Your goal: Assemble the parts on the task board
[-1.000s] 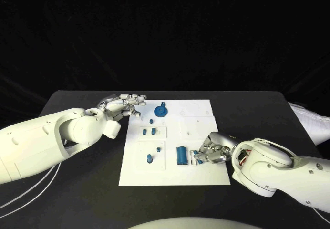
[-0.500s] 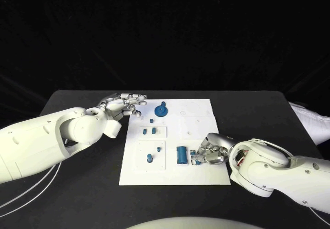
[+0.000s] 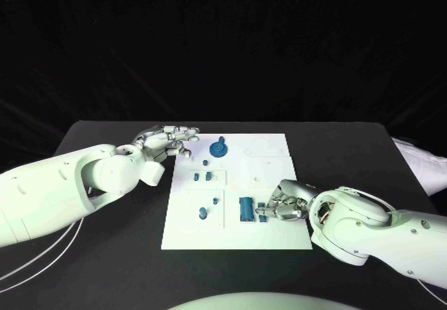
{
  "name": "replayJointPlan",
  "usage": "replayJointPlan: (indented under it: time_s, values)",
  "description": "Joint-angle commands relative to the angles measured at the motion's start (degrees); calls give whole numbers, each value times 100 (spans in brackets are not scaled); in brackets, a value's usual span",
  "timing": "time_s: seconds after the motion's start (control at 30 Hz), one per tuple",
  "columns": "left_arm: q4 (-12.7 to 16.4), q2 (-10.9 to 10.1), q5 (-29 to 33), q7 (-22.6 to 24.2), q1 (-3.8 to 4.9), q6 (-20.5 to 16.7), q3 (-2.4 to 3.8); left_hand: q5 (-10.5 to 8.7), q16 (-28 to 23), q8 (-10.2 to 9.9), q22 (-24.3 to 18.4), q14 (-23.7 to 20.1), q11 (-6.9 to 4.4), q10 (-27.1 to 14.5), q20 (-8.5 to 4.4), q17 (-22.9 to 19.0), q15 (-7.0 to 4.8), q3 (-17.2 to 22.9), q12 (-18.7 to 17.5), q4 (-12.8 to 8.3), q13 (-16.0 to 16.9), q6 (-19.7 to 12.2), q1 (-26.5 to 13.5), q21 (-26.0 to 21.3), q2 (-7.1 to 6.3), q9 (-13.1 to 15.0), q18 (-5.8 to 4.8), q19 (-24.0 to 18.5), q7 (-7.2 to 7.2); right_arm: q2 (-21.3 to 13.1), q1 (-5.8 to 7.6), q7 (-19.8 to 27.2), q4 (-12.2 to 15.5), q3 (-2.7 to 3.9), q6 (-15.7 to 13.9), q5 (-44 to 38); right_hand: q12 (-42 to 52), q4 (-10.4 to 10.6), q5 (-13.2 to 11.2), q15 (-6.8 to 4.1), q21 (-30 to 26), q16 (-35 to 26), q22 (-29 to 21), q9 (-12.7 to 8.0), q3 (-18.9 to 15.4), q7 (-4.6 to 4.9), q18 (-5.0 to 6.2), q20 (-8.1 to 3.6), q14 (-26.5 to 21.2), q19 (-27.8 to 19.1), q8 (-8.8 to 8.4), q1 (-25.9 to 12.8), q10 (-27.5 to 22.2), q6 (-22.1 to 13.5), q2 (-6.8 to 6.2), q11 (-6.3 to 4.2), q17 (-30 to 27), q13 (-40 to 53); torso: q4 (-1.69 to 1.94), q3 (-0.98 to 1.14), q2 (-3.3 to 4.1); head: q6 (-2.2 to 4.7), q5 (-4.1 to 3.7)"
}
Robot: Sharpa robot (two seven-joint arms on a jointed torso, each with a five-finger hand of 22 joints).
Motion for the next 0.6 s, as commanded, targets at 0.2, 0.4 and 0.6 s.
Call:
replayJointPlan:
  time_s: [0.2, 0.4, 0.6]
  values:
    - [13, -1, -8, -5, 2, 123, 4, 26, 28, 25, -5, -6, 1, -29, 1, -8, -1, -31, 26, 3, 5, -50, 48, -22, 14, -3, 66, 20, -8, -78, -10, 71, 87, -1, 38, -212, 25, 5, -327, -44, 32, 13, 7, 59, -351, 2, -91, -26, 394, 29, 21, -129, 39, 33, 15, 2, 471, 34, -2, 5, -1, -7, 9]
    - [8, -5, -8, -11, 2, 125, 4, 26, 28, 25, -5, -6, 1, -29, 1, -8, -1, -31, 26, 3, 5, -50, 48, -22, 14, -3, 66, 20, -8, -233, -9, 271, 169, -1, 97, -252, -25, -169, -407, -42, 14, -17, -18, 104, -508, 9, -85, -25, 388, 12, 5, 260, 18, 3, -47, 7, 444, 34, -8, 3, -5, -3, 11]
    - [4, -6, -8, -18, 2, 128, 4, 26, 28, 25, -5, -6, 1, -29, 1, -8, -1, -31, 26, 3, 5, -50, 48, -22, 14, -3, 66, 20, -8, -313, -9, 384, 195, 0, 233, -261, -84, -343, -672, -29, -14, -59, -58, 143, -666, 28, -76, -15, 379, -14, -11, 586, -10, -26, -92, 21, 406, 26, -7, 4, -1, -4, 8]
